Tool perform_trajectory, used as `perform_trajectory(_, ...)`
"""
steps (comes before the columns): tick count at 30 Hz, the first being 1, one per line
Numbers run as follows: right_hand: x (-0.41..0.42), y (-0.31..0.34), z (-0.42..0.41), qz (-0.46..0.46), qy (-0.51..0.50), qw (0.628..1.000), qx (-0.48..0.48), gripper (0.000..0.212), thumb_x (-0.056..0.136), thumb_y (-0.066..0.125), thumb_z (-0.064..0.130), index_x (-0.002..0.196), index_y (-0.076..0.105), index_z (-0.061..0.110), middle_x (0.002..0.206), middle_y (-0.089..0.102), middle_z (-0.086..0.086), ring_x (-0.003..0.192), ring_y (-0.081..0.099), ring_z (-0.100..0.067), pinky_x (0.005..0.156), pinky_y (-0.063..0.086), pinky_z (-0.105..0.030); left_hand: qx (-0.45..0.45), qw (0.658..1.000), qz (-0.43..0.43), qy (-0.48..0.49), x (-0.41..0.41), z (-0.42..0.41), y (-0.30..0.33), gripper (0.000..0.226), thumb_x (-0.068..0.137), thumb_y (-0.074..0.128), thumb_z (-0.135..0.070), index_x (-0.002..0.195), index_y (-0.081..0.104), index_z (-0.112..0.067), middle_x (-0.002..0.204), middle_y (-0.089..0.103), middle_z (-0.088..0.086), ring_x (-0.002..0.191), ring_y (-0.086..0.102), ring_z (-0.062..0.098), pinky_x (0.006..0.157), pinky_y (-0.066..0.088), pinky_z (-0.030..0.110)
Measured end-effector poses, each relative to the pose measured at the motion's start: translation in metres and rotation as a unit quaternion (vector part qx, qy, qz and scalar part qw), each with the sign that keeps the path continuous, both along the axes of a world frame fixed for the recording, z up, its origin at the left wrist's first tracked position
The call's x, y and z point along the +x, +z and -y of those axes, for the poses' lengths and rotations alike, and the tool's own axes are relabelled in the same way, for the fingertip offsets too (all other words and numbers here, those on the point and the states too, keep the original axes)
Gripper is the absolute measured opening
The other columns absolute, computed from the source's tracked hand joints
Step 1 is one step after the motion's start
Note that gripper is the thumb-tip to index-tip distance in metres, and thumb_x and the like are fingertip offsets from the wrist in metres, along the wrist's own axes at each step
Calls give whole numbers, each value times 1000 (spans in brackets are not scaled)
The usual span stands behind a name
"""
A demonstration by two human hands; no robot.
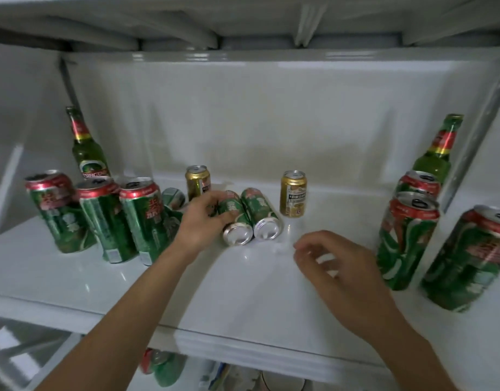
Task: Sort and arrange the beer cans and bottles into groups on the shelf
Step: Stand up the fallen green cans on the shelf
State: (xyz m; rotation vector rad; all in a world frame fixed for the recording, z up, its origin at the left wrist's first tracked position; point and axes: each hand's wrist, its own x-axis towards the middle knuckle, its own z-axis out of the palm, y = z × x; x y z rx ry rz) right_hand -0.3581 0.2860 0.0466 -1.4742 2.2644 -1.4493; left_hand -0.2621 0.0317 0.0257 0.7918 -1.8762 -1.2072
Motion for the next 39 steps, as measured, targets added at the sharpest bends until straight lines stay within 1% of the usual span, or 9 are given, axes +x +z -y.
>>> perform_trajectory(6,-39,-2,108,71,-21,994,80,10,91,68,26,101,70,28,102,69,10,89,65,-7,59,46,-11,-56,989,134,-23,-8,27,8,33,99,68,-22,132,67,-22,119,63,-6,111,55,13,99,42,27)
perform_trajectory(13,-84,-16,190,147,-72,964,210,92,88,65,62,157,31,12,151,48,-11,130,55,-30,104,48,-38,-75,968,238,20,-42,50,17,37,97,67,-36,121,56,-10,118,64,10,96,58,26,55,39,24)
perform_trajectory(18,-94,-34,193,195,-76,953,221,80,77,70,69,127,62,8,113,70,-8,97,68,-23,91,57,-37,-99,945,309,25,-52,53,16,48,96,67,-43,125,55,-7,128,61,19,112,62,35,78,45,32)
perform_trajectory(22,-99,-22,183,237,-62,943,224,58,78,80,51,112,68,6,87,73,-7,68,68,-17,49,50,-21,16,956,292,-11,-57,48,15,54,96,66,-46,127,48,-6,120,56,21,87,70,44,48,59,38)
perform_trajectory(27,-99,-20,174,315,-50,926,200,51,77,83,40,113,68,7,88,77,-9,67,73,-20,52,57,-27,40,966,255,-5,-54,44,16,70,90,75,-46,138,42,-7,125,56,18,77,66,31,30,48,28)
perform_trajectory(30,-95,-22,163,368,-35,917,150,50,78,85,34,117,67,9,96,80,-13,81,79,-26,67,65,-40,95,973,208,-5,-49,45,14,75,87,79,-41,142,38,-13,122,57,15,82,71,39,37,54,34)
perform_trajectory(35,-79,-23,136,324,-32,942,85,31,81,82,29,108,74,16,89,81,-4,76,77,-18,62,63,-31,111,984,135,-19,-41,42,8,87,89,79,-36,156,24,-26,133,57,12,99,70,39,54,63,48)
perform_trajectory(37,-72,-27,125,287,-31,956,52,26,80,83,26,105,76,22,93,81,0,85,78,-16,77,64,-36,107,991,77,-38,-36,39,4,95,83,83,-39,156,22,-32,133,64,12,103,72,36,71,64,53)
perform_trajectory(39,-67,-29,114,238,-51,970,21,25,79,83,25,100,72,32,96,77,5,85,76,-14,72,61,-32,99,993,26,-53,-31,35,1,103,74,85,-44,156,23,-35,128,69,11,106,73,31,92,59,56)
